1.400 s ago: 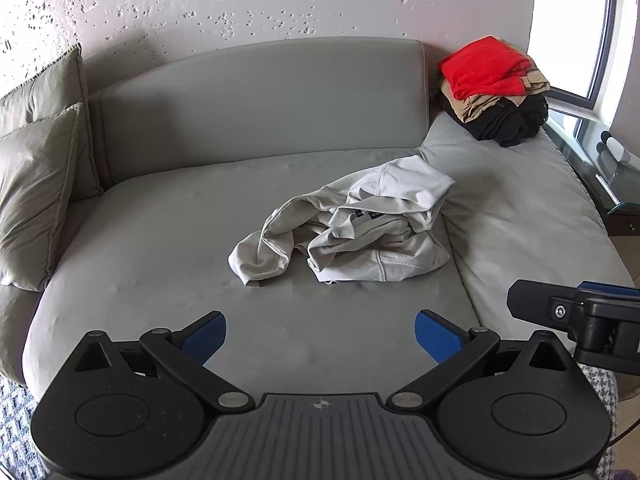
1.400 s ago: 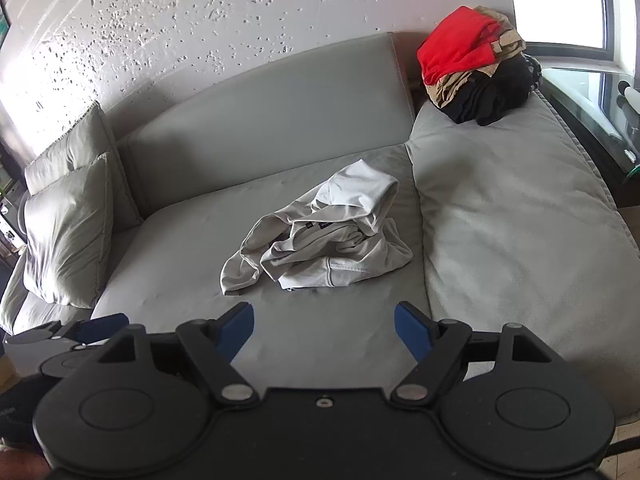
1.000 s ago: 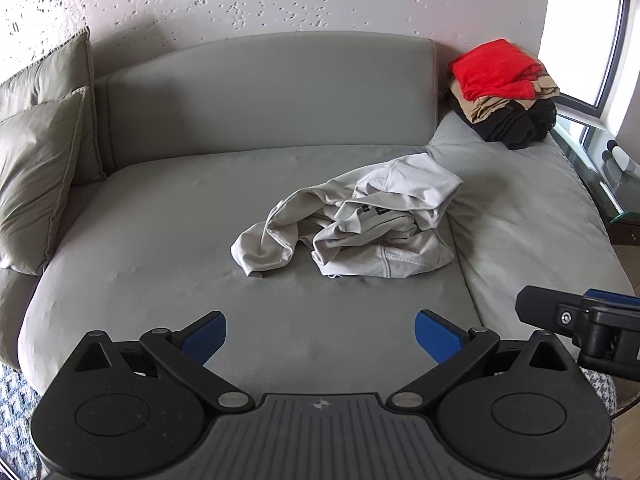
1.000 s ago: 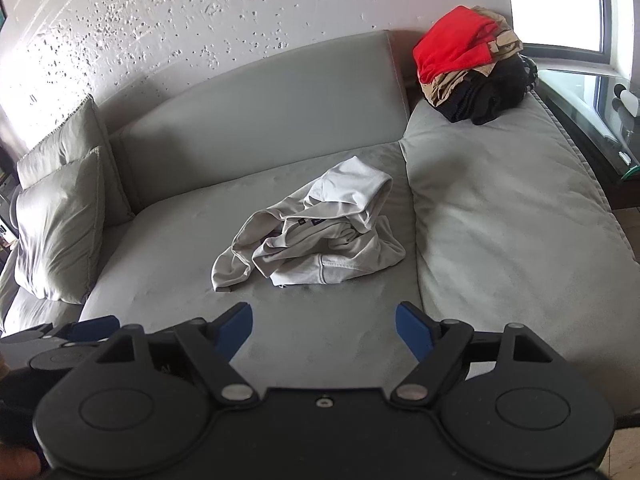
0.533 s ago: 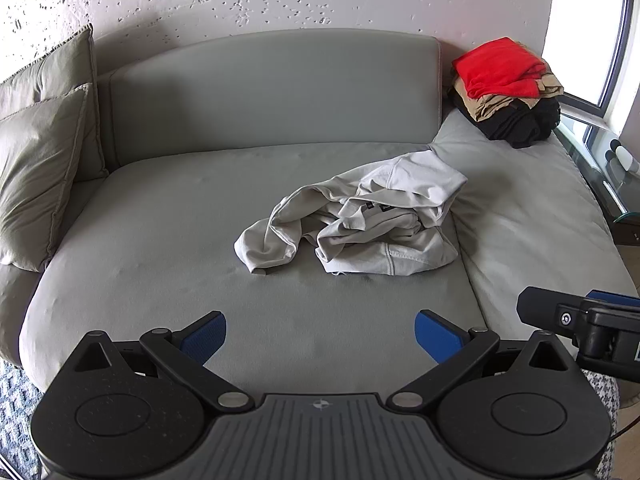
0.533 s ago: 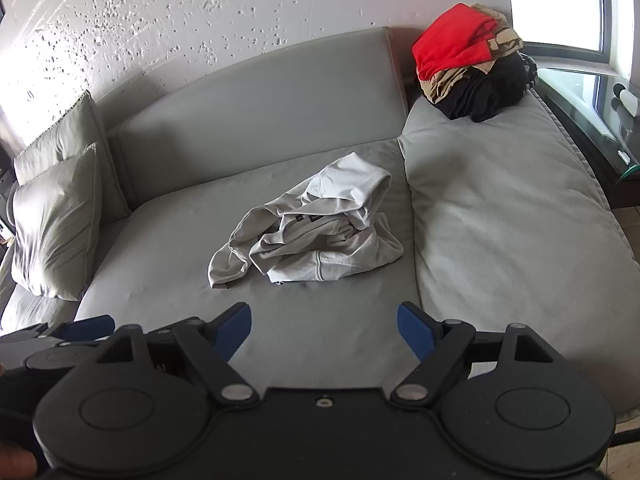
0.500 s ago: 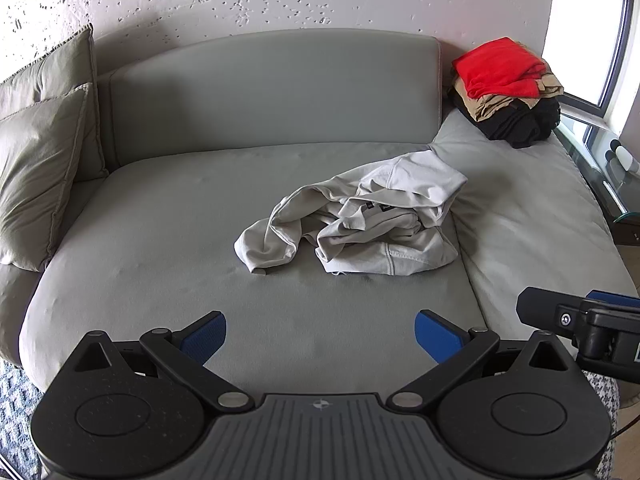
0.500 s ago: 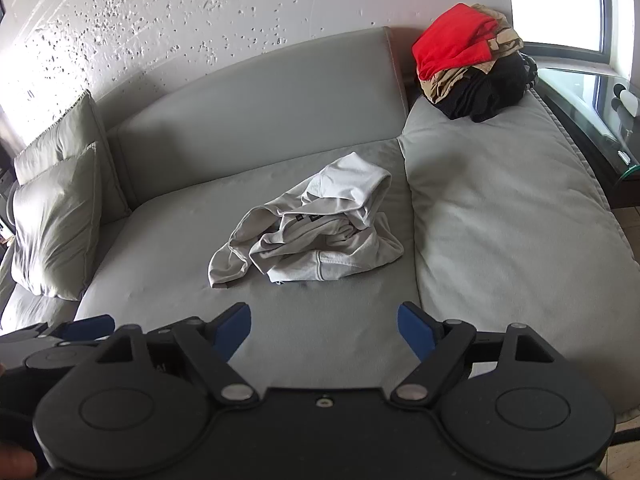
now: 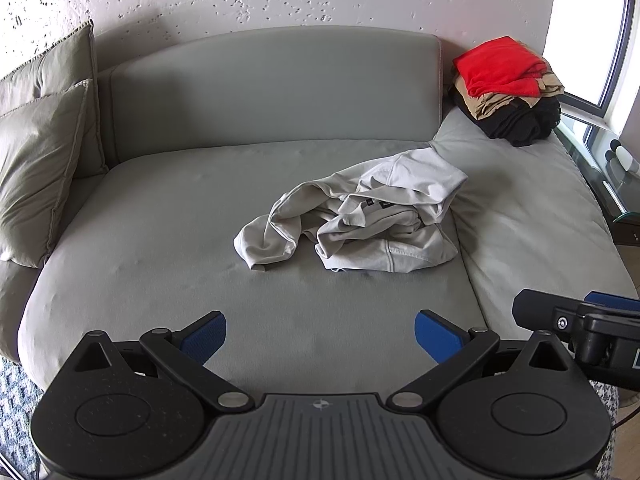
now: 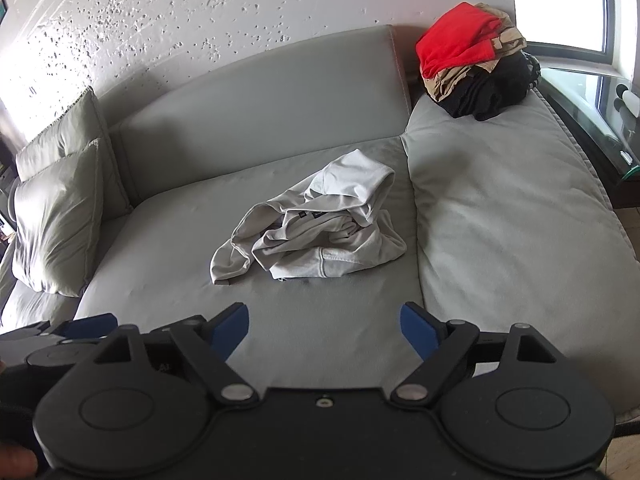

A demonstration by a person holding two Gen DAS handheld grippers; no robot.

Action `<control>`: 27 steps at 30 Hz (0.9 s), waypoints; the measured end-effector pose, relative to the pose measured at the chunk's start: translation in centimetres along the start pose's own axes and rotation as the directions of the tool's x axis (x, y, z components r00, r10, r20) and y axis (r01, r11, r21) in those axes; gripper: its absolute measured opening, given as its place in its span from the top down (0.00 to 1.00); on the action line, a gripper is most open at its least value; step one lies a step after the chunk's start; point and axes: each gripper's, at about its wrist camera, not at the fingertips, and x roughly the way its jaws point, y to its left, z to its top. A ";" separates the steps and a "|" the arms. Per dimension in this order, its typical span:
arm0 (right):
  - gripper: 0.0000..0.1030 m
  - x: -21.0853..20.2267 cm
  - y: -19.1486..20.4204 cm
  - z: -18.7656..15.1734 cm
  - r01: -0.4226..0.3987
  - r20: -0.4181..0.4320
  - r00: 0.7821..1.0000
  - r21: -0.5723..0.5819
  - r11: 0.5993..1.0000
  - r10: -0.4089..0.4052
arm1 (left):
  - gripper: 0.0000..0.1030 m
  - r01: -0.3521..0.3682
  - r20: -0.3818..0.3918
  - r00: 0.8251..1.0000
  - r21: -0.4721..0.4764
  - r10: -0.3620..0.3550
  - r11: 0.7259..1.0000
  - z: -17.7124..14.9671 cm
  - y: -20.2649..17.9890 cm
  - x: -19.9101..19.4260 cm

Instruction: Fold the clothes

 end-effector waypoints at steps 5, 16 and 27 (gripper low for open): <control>0.19 0.1 -0.1 0.0 0.001 -0.002 1.000 0.001 1.000 -0.001 | 0.01 0.000 -0.002 1.000 0.000 0.000 1.000 0.0 0.0 0.1; 0.19 0.1 -0.1 -0.1 0.001 -0.003 1.000 0.005 1.000 -0.001 | 0.01 -0.003 -0.005 1.000 0.002 0.003 1.000 0.0 0.0 0.1; 0.19 0.1 -0.3 0.1 0.004 0.002 1.000 0.017 1.000 -0.004 | 0.01 0.009 -0.017 1.000 -0.006 -0.009 1.000 0.0 0.0 0.6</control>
